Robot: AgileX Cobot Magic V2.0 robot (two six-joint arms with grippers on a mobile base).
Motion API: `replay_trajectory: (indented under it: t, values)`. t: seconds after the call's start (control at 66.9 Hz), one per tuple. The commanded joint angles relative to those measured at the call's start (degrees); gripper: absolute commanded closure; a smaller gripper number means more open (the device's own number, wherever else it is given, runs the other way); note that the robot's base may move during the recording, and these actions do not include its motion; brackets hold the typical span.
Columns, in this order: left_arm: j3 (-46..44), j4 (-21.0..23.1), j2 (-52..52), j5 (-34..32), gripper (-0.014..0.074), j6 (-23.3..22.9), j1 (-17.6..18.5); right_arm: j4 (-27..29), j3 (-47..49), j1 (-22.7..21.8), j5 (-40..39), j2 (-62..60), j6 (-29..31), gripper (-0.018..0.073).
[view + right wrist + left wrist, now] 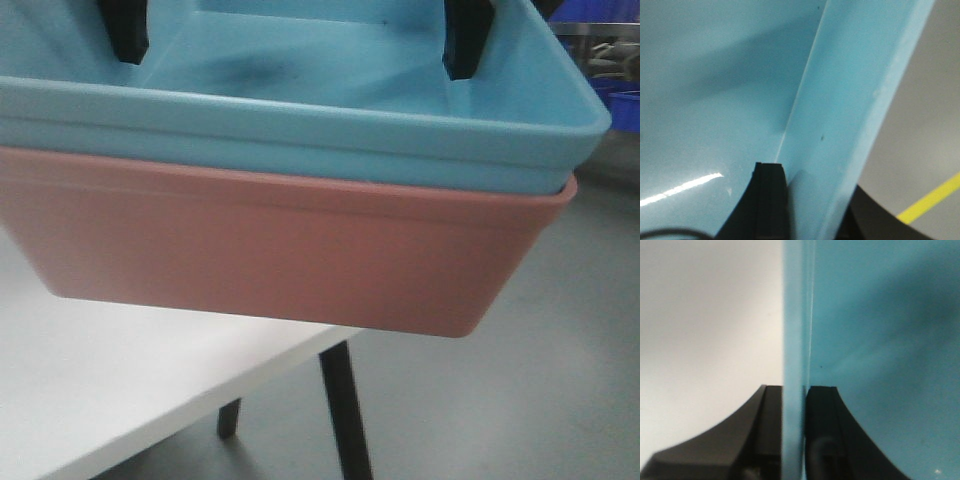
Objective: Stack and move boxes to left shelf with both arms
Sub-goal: 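Hold the stacked bins with both grippers while the base drives away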
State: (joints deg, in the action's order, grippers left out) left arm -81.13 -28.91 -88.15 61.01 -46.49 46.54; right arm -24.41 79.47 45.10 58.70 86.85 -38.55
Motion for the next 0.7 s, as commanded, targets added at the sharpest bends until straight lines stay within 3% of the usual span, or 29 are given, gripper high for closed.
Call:
replay_trajectory:
  t: [0.0, 0.687]
  values:
    - [-2.4, 3.8, 1.9, -13.3, 0.0600, -0.9, 2.4, 3.8, 2.9, 1.9, -14.6, -2.2, 1.0, 0.0503]
    - [-2.4, 3.8, 1.9, -13.3, 0.0600, -0.9, 2.4, 3.8, 2.9, 1.9, -14.7, -2.2, 1.1, 0.0503]
